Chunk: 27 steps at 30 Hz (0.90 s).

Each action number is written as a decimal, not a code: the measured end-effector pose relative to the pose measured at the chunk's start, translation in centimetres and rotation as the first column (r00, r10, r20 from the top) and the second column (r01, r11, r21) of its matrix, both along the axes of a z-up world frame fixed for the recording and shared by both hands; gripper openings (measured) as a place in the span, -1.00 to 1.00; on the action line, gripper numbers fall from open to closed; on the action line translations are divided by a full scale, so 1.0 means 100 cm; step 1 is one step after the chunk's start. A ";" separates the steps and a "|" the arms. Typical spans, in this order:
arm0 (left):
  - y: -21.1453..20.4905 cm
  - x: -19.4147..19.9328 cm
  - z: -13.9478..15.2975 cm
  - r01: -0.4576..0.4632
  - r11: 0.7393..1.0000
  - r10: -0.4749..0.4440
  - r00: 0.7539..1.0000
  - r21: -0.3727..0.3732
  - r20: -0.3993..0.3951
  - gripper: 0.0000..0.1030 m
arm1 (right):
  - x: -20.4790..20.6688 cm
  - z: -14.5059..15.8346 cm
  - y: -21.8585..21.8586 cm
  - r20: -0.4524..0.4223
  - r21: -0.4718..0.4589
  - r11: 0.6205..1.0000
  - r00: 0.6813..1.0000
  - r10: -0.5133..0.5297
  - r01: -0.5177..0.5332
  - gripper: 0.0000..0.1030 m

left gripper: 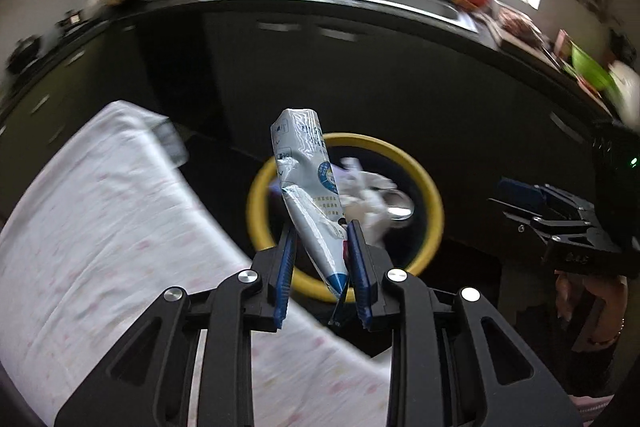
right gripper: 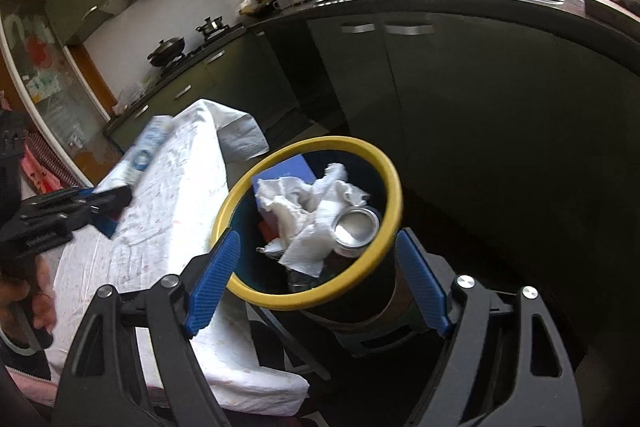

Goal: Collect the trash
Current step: 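Lift the tube, carry it over the bin, open the left gripper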

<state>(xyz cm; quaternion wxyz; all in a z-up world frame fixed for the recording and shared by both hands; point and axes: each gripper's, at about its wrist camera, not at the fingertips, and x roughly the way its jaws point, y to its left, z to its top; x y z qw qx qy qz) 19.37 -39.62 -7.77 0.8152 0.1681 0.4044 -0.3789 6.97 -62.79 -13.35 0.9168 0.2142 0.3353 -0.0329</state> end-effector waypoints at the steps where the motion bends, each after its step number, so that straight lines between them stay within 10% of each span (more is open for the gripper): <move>1: -0.013 -0.001 -0.006 0.030 1.000 -0.030 0.999 0.006 -0.012 -0.48 | -0.002 0.000 -0.002 0.000 0.002 1.000 1.000 -0.005 0.005 0.48; 9: -0.077 -0.002 -0.053 0.213 0.972 -0.210 0.977 0.098 -0.043 -0.45 | -0.010 -0.001 -0.018 0.004 0.018 0.999 0.999 -0.048 0.048 0.48; 13: -0.089 0.000 -0.075 0.279 0.945 -0.277 0.960 0.172 -0.037 0.30 | -0.008 0.000 -0.017 0.006 0.023 0.999 0.999 -0.047 0.047 0.48; 15: -0.086 -0.003 -0.077 0.292 0.935 -0.297 0.955 0.202 -0.005 0.34 | -0.006 0.002 -0.015 0.006 0.022 0.999 0.999 -0.044 0.044 0.48; 21: -0.033 -0.014 -0.042 0.269 0.951 -0.282 0.957 0.154 0.073 0.56 | -0.002 0.008 -0.004 0.004 0.002 0.999 0.999 -0.032 0.032 0.48; 27: 0.070 -0.043 0.019 0.086 0.996 -0.084 0.970 0.001 0.230 0.91 | -0.001 0.018 0.029 0.006 -0.034 0.999 0.999 0.032 -0.031 0.53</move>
